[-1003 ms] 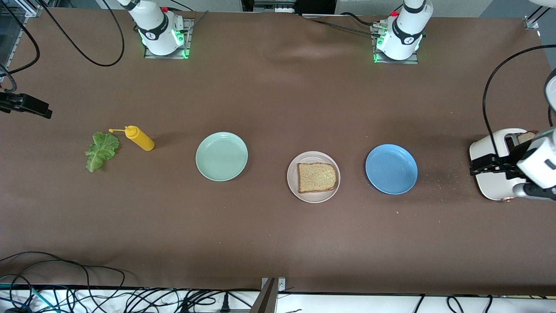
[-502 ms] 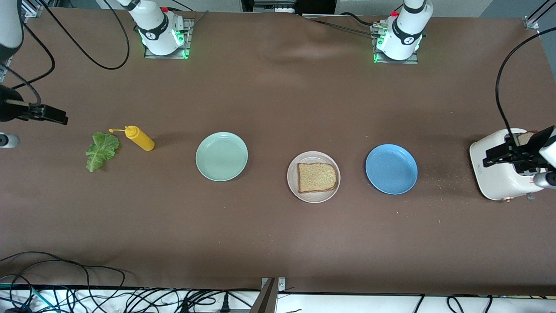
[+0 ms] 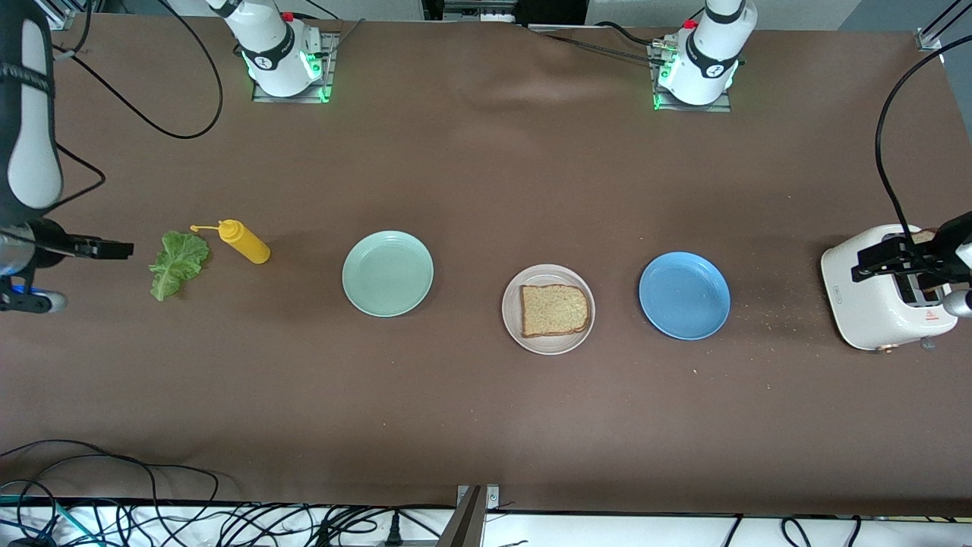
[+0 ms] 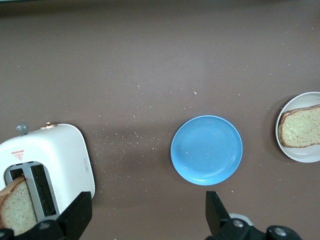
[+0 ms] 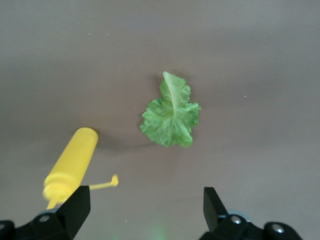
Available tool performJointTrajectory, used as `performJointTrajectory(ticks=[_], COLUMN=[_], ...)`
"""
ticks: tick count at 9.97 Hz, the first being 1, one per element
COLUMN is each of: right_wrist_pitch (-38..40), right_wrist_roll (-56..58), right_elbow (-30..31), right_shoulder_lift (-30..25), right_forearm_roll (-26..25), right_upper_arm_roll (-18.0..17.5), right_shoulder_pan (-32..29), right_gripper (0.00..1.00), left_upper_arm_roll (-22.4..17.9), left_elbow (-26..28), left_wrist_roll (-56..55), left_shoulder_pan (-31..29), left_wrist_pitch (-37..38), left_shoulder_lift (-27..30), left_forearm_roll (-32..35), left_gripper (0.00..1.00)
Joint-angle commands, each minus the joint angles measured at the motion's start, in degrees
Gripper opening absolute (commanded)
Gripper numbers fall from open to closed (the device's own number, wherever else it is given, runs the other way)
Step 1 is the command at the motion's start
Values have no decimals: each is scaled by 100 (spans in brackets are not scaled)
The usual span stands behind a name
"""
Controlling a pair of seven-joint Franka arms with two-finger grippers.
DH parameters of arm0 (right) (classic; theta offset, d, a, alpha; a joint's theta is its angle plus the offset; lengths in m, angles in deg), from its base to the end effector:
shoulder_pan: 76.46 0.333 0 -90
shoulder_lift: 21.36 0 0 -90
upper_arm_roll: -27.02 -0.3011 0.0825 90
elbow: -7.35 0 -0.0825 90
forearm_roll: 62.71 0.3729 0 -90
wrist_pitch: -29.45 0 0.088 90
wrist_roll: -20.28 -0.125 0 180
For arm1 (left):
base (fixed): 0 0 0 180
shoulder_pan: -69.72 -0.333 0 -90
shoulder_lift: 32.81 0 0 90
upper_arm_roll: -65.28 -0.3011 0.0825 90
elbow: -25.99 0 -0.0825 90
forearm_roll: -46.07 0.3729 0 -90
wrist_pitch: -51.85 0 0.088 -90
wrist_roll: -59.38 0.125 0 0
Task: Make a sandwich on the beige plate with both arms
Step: 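Lower the right gripper onto the green lettuce leaf and grasp it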
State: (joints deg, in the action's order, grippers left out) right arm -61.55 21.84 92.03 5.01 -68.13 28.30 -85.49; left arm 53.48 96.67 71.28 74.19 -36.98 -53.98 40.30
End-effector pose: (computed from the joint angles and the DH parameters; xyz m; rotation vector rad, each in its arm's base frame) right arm 0.6135 -0.1217 0.3623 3.0191 -0.2022 -0.5483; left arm 0.6399 0.0461 0.5287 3.1040 -0.1419 -0.0631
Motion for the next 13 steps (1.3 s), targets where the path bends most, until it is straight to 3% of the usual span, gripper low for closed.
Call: performJointTrajectory(ticks=[1, 8, 11, 13], right_wrist_pitch=[-801, -3386, -3495, -3565], right_wrist_roll=[187, 1126, 1224, 1329], right_elbow=[756, 2604, 2729, 2711], right_shoulder_lift=[-8, 175, 395, 553], right_forearm_roll=[-56, -258, -862, -1006], right_upper_arm_roll=[-31, 224, 259, 259], right_shoulder_pan=[-116, -257, -248, -257], right_gripper=[100, 100, 100, 100], left_upper_arm_roll=[54, 54, 54, 54], left_elbow=[147, 542, 604, 997], left_wrist_roll=[146, 137, 137, 137], left_shoulder_pan=[10, 80, 80, 89], left_wrist_pitch=[207, 156, 147, -141], left_shoulder_lift=[77, 218, 218, 471], left_forearm_roll=[111, 199, 207, 207], left_gripper=[100, 100, 100, 100])
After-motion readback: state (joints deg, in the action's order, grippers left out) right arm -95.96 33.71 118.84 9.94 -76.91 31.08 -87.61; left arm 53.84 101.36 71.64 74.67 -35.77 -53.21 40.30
